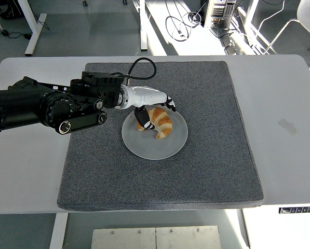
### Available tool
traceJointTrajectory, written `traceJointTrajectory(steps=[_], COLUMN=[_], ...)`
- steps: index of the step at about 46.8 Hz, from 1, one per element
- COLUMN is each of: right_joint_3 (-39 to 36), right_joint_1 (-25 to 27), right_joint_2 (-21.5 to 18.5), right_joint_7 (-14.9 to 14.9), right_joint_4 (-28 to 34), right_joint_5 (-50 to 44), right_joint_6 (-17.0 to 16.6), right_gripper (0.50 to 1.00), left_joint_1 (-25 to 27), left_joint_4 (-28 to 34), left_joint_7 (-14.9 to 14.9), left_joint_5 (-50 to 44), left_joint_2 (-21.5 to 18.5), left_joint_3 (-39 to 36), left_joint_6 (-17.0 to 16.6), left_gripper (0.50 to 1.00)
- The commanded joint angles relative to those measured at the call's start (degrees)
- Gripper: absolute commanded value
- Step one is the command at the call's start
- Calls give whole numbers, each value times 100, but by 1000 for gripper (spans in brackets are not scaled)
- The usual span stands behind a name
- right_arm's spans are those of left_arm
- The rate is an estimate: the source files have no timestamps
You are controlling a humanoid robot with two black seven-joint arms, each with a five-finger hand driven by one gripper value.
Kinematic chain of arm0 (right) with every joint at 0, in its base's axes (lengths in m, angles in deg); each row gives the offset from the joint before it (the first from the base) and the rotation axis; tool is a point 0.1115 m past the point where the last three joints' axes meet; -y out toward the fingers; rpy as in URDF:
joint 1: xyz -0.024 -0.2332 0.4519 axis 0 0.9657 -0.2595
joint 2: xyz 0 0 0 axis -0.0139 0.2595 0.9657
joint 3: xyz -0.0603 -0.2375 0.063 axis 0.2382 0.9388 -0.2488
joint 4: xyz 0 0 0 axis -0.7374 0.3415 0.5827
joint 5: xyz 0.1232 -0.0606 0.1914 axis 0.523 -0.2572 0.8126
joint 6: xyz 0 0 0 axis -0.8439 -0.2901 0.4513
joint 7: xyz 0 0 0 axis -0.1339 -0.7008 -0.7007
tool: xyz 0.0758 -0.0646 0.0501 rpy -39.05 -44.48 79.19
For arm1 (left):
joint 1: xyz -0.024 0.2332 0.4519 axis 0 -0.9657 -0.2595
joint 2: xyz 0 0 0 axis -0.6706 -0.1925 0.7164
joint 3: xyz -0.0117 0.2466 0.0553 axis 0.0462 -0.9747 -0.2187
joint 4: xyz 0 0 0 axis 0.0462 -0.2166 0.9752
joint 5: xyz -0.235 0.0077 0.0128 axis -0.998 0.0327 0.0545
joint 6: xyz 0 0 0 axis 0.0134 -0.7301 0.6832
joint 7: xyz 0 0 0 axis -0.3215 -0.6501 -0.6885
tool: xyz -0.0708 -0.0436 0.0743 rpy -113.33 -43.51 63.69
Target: Place the bread on the plate
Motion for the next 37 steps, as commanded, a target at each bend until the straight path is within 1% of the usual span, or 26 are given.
traceJointTrajectory(steps=[1,4,8,13,16,19,22,24,28,33,37], right_joint_3=[0,0,0,0,0,0,0,0,0,0,0], right_joint_1=[0,0,0,0,0,0,0,0,0,0,0], right_joint_2=[0,0,0,0,0,0,0,0,0,0,0], right_joint_7=[0,0,0,0,0,0,0,0,0,0,0], right_joint_4=[-2,6,-2,6,-3,-3,-3,-3,6,-3,-3], right_joint_5=[6,6,-3,-3,-3,6,-3,-3,-3,-3,6], right_joint_6=[1,1,1,1,1,1,1,1,1,1,1], right_gripper=[1000,1000,1000,1000,1000,1000,1000,1000,1000,1000,1000], left_joint_1=[104,314,665,1167,1264,1203,1080,975,904,825,588], left_joint_4=[113,280,368,369,316,263,79,-35,-71,-115,-141], left_joint_7=[7,-11,-37,-37,-37,-29,-20,-2,24,15,7], left_joint_5=[-45,-63,-212,-660,-1055,-1582,-1925,-1979,-2005,-2067,-2084], left_joint_2=[-105,-236,-307,-457,-474,-474,-465,-465,-536,-694,-720], left_joint_3=[53,159,256,273,361,598,739,765,844,1160,1634], left_joint_6=[26,61,114,175,184,149,132,123,88,-96,-307], left_gripper=[975,977,978,978,980,981,981,981,981,983,983])
